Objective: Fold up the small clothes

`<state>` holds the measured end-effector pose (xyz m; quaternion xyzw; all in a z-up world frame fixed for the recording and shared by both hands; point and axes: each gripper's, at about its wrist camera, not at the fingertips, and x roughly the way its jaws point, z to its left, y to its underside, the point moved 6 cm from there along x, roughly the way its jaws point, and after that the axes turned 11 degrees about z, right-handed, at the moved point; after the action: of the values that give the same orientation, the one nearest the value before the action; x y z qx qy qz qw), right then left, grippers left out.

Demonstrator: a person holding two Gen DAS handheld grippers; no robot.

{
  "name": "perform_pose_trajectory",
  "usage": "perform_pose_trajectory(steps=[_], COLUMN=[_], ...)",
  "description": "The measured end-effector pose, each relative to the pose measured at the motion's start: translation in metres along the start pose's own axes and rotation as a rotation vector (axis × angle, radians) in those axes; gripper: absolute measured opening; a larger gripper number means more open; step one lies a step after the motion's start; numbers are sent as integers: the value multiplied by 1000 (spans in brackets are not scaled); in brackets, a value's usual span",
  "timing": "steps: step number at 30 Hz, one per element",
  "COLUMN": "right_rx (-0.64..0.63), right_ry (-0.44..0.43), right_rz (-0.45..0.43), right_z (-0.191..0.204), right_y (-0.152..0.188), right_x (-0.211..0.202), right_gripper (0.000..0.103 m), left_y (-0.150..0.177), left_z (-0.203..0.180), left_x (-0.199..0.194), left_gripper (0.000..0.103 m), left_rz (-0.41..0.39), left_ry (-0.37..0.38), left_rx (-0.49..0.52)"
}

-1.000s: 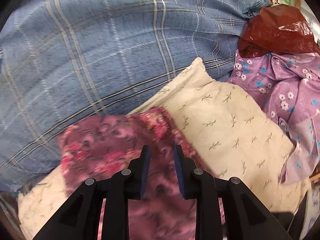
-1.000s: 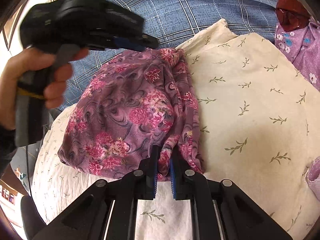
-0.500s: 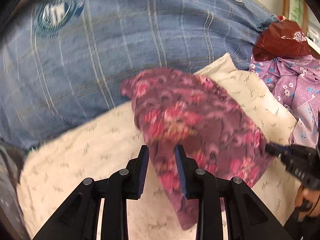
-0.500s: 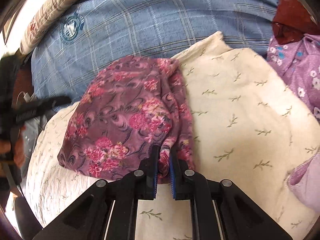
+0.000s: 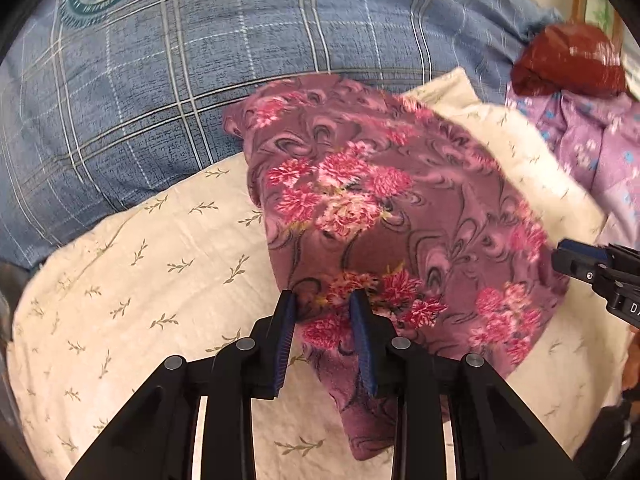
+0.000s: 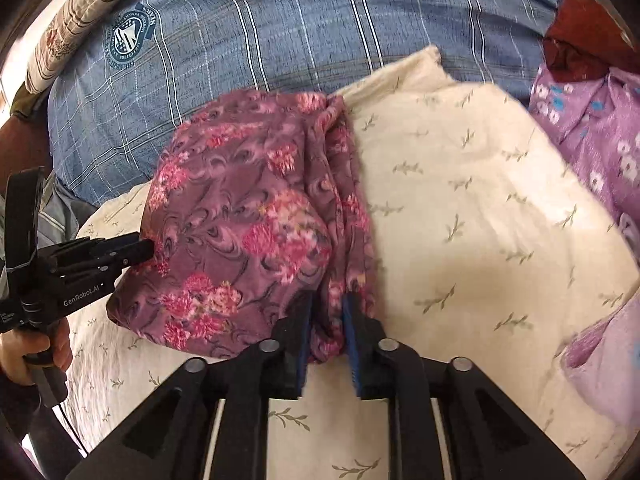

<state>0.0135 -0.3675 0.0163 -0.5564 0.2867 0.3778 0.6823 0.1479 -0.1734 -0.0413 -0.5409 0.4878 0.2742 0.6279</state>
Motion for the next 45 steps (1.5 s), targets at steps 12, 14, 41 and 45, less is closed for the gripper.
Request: perform_pose_trajectory(steps=[12, 14, 41, 45], right_rx=[-40, -35, -129, -95], right_ry=[-55, -65, 69, 87], right_rz=[-35, -28, -58, -22], right_z=[18, 21, 32, 22], right_y=[-88, -97, -96, -93], right_x=[17, 26, 41, 64], right_gripper=[41, 40, 5, 4], left_y=[-23, -29, -37, -31], left_z=[6, 6, 1, -3], left_x=[-17, -12, 7, 21], left_gripper=[27, 27, 29, 29], left_rz=[-53, -51, -64, -47], left_ry=[48, 45, 33, 28], left_rx=[-25, -29, -35, -21])
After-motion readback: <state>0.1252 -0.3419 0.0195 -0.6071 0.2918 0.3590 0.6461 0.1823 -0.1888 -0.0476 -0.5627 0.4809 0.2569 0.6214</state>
